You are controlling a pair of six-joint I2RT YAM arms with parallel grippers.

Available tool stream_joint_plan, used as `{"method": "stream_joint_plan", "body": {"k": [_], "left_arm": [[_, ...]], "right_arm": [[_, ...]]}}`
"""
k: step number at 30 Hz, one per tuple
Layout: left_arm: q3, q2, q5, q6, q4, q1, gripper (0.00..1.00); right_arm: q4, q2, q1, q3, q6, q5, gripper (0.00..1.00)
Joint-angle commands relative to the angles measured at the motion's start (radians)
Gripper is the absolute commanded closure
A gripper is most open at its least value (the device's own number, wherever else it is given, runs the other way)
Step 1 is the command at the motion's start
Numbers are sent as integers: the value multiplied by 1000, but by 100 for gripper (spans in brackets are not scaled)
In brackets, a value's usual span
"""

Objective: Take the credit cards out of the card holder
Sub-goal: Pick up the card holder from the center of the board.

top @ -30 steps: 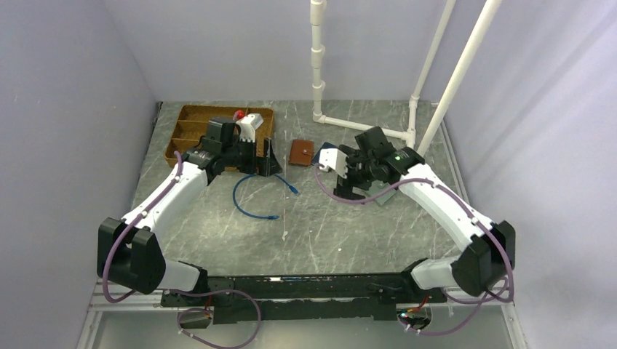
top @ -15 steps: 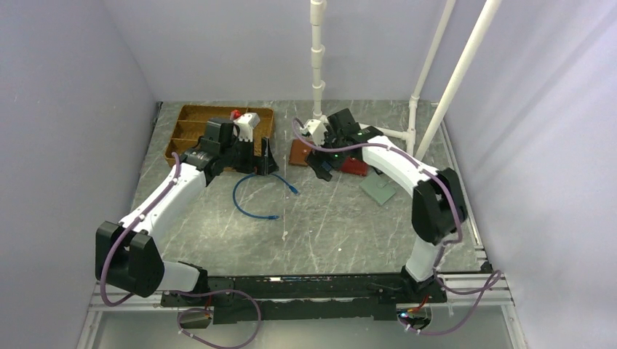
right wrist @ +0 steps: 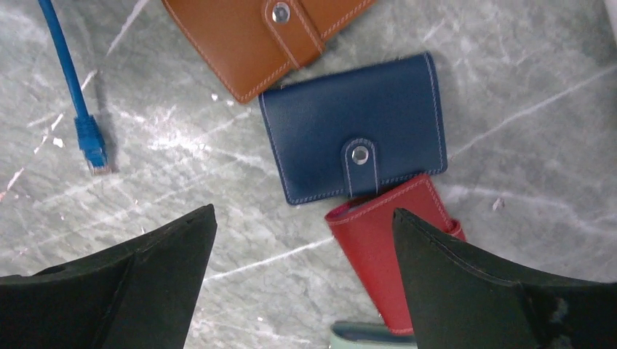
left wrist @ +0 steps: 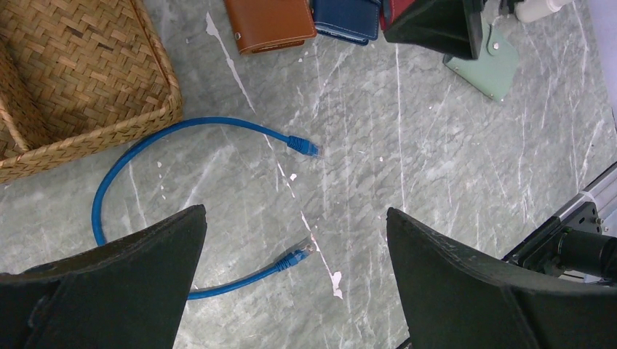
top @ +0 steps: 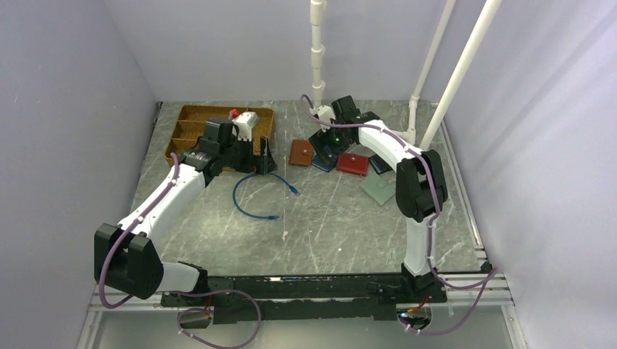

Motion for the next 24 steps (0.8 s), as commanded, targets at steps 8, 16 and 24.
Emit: {"method": "stream_joint_plan", "body": {"k": [8,16,24], "left_arm": [[26,-19,0,12,-3,1,1],[33,-3,29,18,-8,4,7],[33,1,47,17,-5,10,9]], "right_arm": [[-135,217,-83,303,-3,-99,6],[-141,335,-93,417,83,-134,9],[-115,390,-107,441,142,-165,15]]}}
